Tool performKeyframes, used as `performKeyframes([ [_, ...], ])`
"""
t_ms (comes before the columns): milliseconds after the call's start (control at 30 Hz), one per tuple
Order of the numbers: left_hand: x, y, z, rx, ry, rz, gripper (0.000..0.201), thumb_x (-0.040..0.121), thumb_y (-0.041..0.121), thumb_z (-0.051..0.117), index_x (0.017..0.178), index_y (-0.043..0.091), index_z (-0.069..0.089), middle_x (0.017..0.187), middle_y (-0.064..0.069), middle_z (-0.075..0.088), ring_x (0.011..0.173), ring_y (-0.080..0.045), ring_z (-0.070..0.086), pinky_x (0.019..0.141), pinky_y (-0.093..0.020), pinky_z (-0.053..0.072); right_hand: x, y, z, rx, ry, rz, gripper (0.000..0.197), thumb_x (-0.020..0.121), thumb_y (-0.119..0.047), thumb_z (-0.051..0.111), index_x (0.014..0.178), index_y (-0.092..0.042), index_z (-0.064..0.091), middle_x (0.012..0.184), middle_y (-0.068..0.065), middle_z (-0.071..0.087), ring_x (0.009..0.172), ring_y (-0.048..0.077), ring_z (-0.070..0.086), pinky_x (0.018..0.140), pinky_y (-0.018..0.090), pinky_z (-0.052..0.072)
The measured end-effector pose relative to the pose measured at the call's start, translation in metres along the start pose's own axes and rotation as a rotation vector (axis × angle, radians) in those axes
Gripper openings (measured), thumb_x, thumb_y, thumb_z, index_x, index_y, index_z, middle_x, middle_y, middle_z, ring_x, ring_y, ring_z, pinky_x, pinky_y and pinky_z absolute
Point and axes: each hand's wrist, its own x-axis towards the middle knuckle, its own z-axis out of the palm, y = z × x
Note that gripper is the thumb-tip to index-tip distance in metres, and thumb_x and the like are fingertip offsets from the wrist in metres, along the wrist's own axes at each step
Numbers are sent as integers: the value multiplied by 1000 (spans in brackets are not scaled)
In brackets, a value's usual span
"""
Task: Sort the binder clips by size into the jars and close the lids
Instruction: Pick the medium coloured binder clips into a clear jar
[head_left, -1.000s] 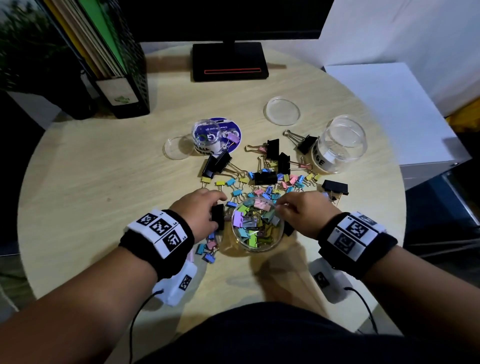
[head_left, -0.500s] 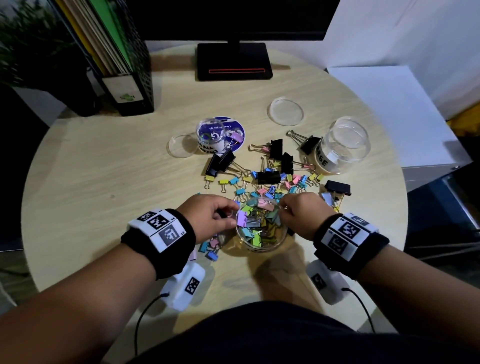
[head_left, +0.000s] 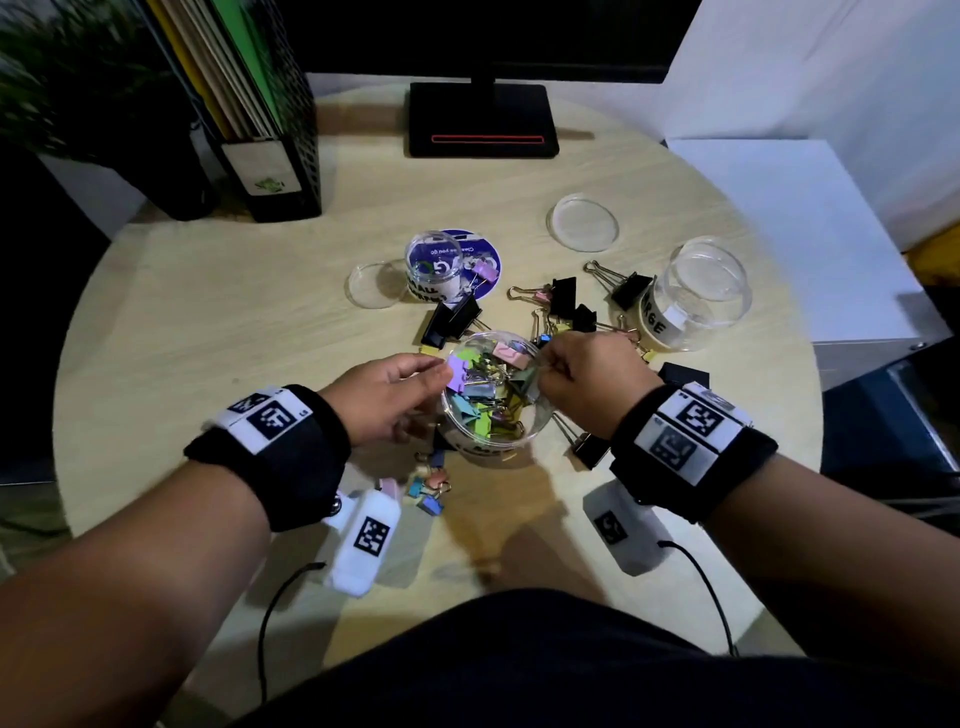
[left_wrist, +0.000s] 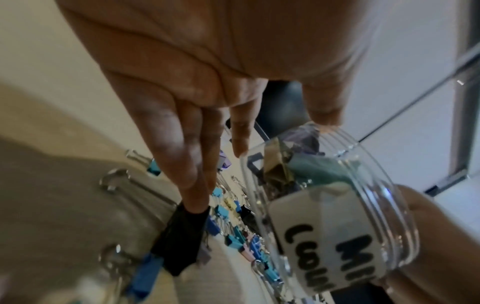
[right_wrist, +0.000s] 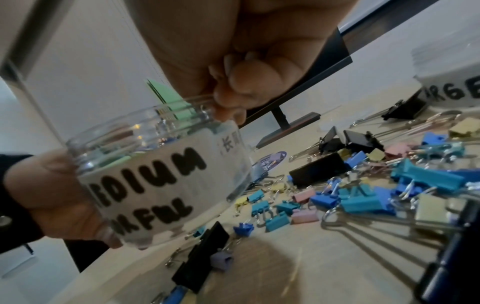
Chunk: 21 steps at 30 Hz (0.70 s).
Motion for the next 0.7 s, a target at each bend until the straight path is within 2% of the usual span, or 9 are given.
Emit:
performKeyframes([
  [67, -2, -4, -2, -33, -6, -19, 36, 75, 49, 57, 107, 32, 58, 95, 0, 66, 61, -11, 56, 46, -17, 43, 1, -3, 1, -9, -22, 9, 20, 86, -14, 52, 98, -6, 66, 86, 12, 67, 77, 25, 59, 64, 28, 45],
  [100, -4, -6, -2, -7, 29, -5, 31, 76, 51, 56, 100, 32, 60, 90, 3, 66, 57, -6, 58, 49, -17, 46, 2, -3, 3, -23, -29, 16, 20, 86, -15, 52, 98, -7, 66, 86, 12, 67, 77, 25, 58, 63, 27, 43],
  [133, -4, -9, -3, 90, 83, 26, 30, 74, 55, 56, 93, 33, 61, 84, 7, 66, 57, -3, 59, 54, -18, 48, 3, -2, 4, -40, -35, 24, 20, 86, -16, 52, 98, -7, 66, 86, 12, 66, 77, 25, 59, 63, 27, 43],
  [200, -3, -14, -7, 405, 147, 73, 35, 66, 62, 62, 83, 32, 61, 79, 11, 64, 68, -6, 60, 64, -24, 48, 4, 1, 7, -74, -56, 42, 21, 87, -18, 52, 98, -6, 65, 86, 12, 66, 77, 26, 60, 64, 30, 48],
  [300, -8, -17, -8, 814, 6, 6, 37, 59, 51, 80, 80, 32, 57, 83, 13, 60, 75, -7, 58, 64, -25, 49, 2, 9, 8, -130, -98, 88, 21, 88, -20, 51, 97, -6, 64, 88, 12, 66, 79, 27, 60, 66, 32, 50],
  [400, -18, -24, 0, 1080, -138, -92, 50, 56, 52, 81, 95, 33, 56, 90, 15, 56, 80, -7, 56, 71, -29, 53, -4, 15, 9, -145, -119, 111, 20, 88, -19, 51, 96, -7, 64, 88, 12, 64, 81, 26, 58, 63, 26, 39],
  [467, -22, -32, 5, 1228, -158, -92, 52, 62, 48, 78, 106, 33, 53, 101, 12, 56, 88, -12, 57, 77, -31, 53, -9, 15, 10, -162, -130, 123, 19, 89, -20, 51, 97, -9, 64, 87, 9, 63, 76, 22, 54, 62, 23, 34],
  [600, -19, -41, 6, 1243, -106, -9, 27, 76, 29, 61, 103, 28, 58, 104, 5, 59, 90, -18, 57, 78, -31, 52, -18, 11, 9, -193, -149, 127, 18, 91, -21, 49, 96, -10, 63, 83, 6, 60, 83, 24, 59, 54, 24, 31],
  [700, -17, -37, 4, 1190, -49, -42, 21, 77, 31, 61, 98, 28, 59, 99, 6, 58, 88, -17, 57, 74, -28, 51, -24, 11, 12, -204, -161, 153, 14, 90, -21, 48, 92, -12, 59, 78, 1, 50, 81, 21, 56, 49, 22, 26],
])
